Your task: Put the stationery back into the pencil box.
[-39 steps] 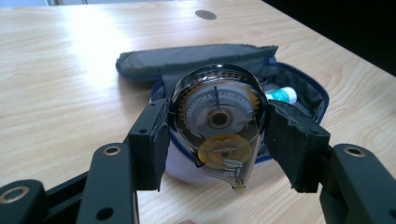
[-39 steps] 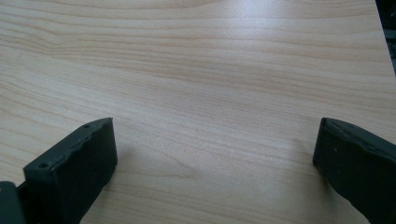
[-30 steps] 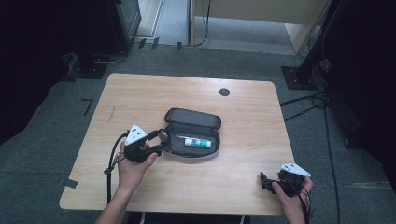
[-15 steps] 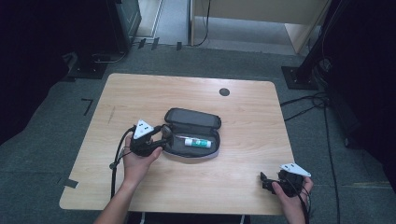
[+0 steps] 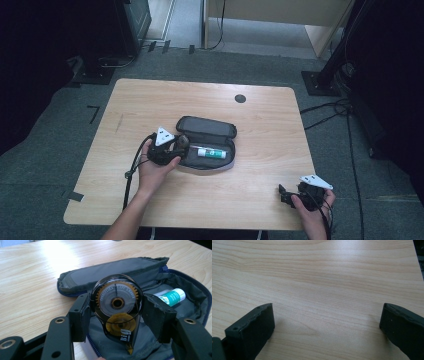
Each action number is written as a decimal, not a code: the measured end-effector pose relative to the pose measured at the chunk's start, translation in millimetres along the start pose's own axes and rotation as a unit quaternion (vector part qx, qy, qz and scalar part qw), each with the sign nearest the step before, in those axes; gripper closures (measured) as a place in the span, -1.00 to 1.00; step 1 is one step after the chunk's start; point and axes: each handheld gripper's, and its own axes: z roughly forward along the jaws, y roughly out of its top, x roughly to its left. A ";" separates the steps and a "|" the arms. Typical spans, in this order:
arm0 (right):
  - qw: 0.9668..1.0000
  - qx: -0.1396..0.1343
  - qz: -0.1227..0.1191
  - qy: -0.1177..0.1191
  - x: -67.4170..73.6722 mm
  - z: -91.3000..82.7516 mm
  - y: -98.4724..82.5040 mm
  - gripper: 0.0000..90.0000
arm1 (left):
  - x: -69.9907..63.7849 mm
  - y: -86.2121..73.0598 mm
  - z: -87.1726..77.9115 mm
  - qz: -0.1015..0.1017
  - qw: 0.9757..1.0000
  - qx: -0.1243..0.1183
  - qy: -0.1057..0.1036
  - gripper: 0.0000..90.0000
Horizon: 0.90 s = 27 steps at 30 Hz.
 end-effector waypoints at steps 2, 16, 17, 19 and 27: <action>1.000 0.000 0.000 0.000 -0.1 0.0 0.0 -1.00 | -0.5 2.3 3.9 0.000 1.000 0.004 0.001 -0.06; 1.000 0.000 0.000 0.000 -0.2 -0.1 0.0 -1.00 | -7.1 6.4 27.8 0.009 0.999 0.036 -0.005 -0.06; 1.000 0.000 0.001 0.001 -0.2 -0.2 0.0 -1.00 | -7.2 6.0 28.8 0.009 0.999 0.037 -0.005 -0.06; 1.000 0.000 0.001 0.000 -0.2 -0.1 0.0 -1.00 | -7.0 5.2 31.1 0.010 0.999 0.043 -0.004 -0.06; 1.000 0.000 0.000 0.000 -0.2 -0.1 0.0 -1.00 | -9.1 4.5 34.5 0.016 0.999 0.051 0.010 -0.06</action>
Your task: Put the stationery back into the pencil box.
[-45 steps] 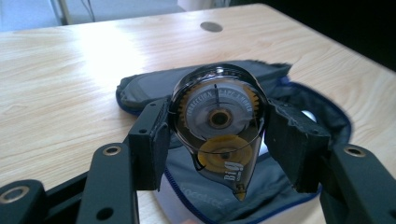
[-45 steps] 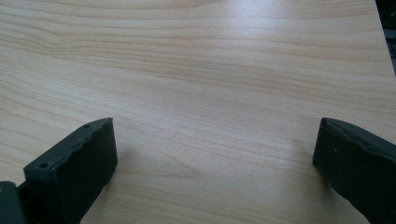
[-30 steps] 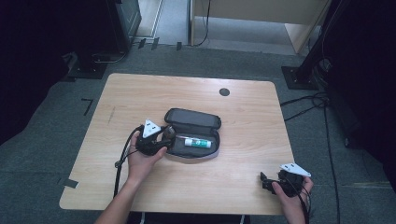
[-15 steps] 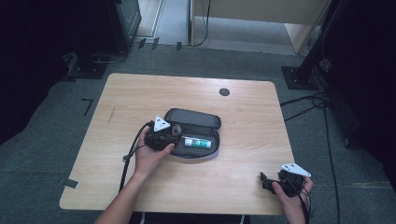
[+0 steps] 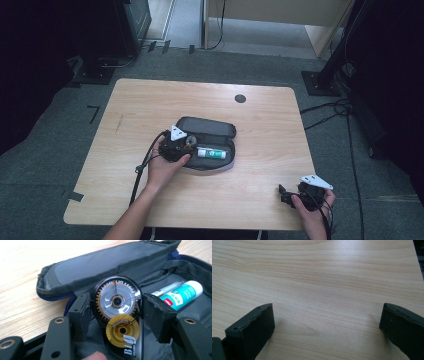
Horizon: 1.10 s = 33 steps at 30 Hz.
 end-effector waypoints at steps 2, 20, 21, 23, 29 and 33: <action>1.000 0.000 0.000 0.000 0.0 0.0 0.0 -1.00 | -0.5 0.0 -0.4 0.002 1.000 -0.001 -0.002 -0.01; 1.000 0.000 0.000 0.000 0.1 0.0 0.0 -1.00 | 5.7 0.8 -27.7 -0.036 0.998 -0.041 -0.017 -0.26; 1.000 0.000 0.000 0.000 0.1 0.1 0.0 -1.00 | 7.0 0.2 -30.1 -0.038 0.998 -0.043 -0.015 -0.32; 1.000 0.000 0.000 0.000 0.1 0.1 0.0 -1.00 | 9.3 -1.4 -34.6 -0.045 0.998 -0.049 -0.011 -0.41; 1.000 0.000 0.000 0.000 0.3 0.1 0.0 -1.00 | 19.1 -6.1 -46.7 -0.068 0.996 -0.054 0.000 -0.66; 1.000 0.000 0.000 0.000 0.2 0.1 0.0 -1.00 | 24.6 -10.3 -55.8 -0.075 0.995 -0.060 0.005 -0.75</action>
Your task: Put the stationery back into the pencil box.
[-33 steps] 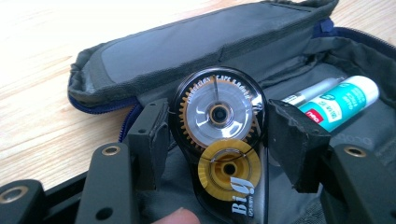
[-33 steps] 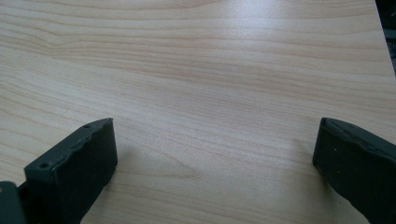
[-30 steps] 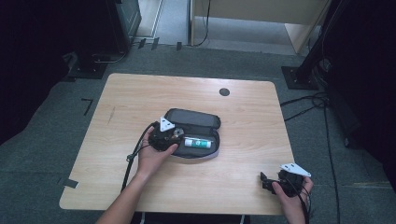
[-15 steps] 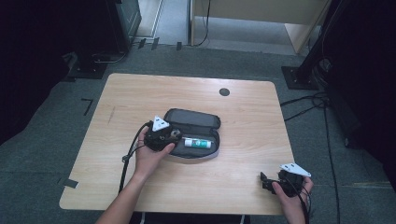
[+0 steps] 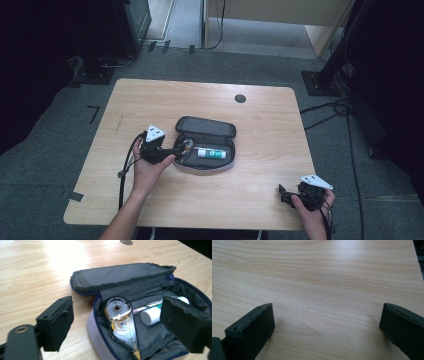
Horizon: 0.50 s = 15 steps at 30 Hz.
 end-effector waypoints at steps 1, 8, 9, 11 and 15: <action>1.000 0.000 0.000 0.000 0.0 0.0 0.0 -1.00 | 1.1 -0.9 -2.3 -0.003 1.000 -0.002 0.001 -0.76; 1.000 0.000 0.000 0.000 0.0 0.0 0.0 -1.00 | 11.8 -9.4 -18.0 -0.003 1.000 -0.007 -0.002 -0.88; 1.000 0.000 0.000 0.000 0.0 0.0 0.0 -1.00 | 13.7 -10.6 -19.9 -0.005 1.000 -0.007 -0.007 -0.94; 1.000 0.000 0.000 0.000 0.0 0.0 0.0 -1.00 | 16.4 -13.2 -23.3 -0.006 1.000 -0.008 -0.005 -0.95; 1.000 0.000 0.000 0.000 0.0 0.0 0.0 -1.00 | 22.7 -18.6 -31.5 -0.011 1.000 -0.010 0.000 -0.96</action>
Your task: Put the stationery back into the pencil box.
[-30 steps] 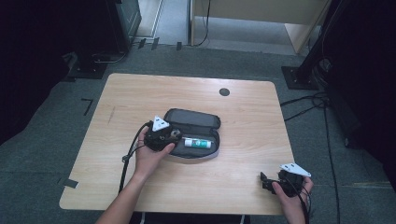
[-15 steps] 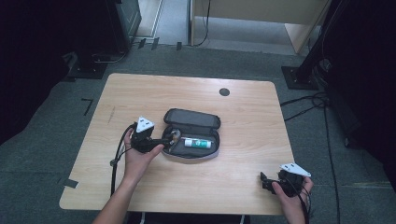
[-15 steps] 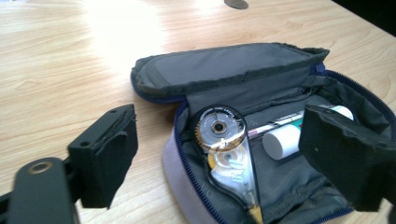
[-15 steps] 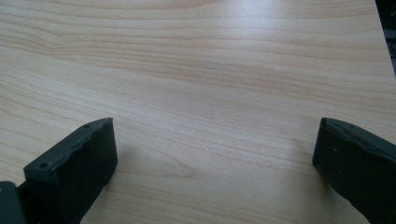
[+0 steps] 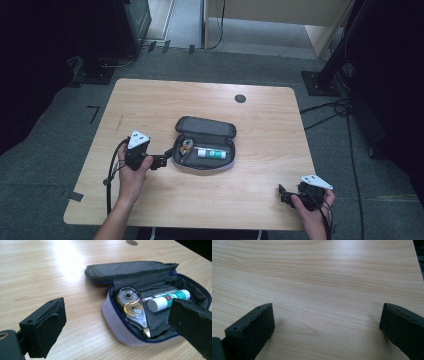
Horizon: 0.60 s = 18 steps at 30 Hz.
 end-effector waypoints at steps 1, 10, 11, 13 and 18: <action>1.000 0.000 0.001 0.000 0.1 0.0 0.0 -1.00 | 1.6 -1.6 -2.2 -0.001 1.000 -0.001 0.000 -0.96; 1.000 0.000 0.001 0.000 0.2 0.0 0.1 -1.00 | 16.4 -19.4 -18.1 -0.016 1.000 0.003 0.016 -0.96; 1.000 0.001 0.001 0.000 0.1 -0.1 0.1 -1.00 | 18.3 -21.2 -19.3 -0.017 1.000 0.003 0.019 -0.96; 1.000 0.001 0.001 0.000 0.2 -0.1 0.1 -1.00 | 22.3 -24.6 -22.2 -0.018 1.000 0.006 0.024 -0.96; 1.000 0.001 0.000 0.000 0.1 -0.1 0.1 -1.00 | 31.5 -32.2 -31.9 -0.022 0.999 0.004 0.032 -0.96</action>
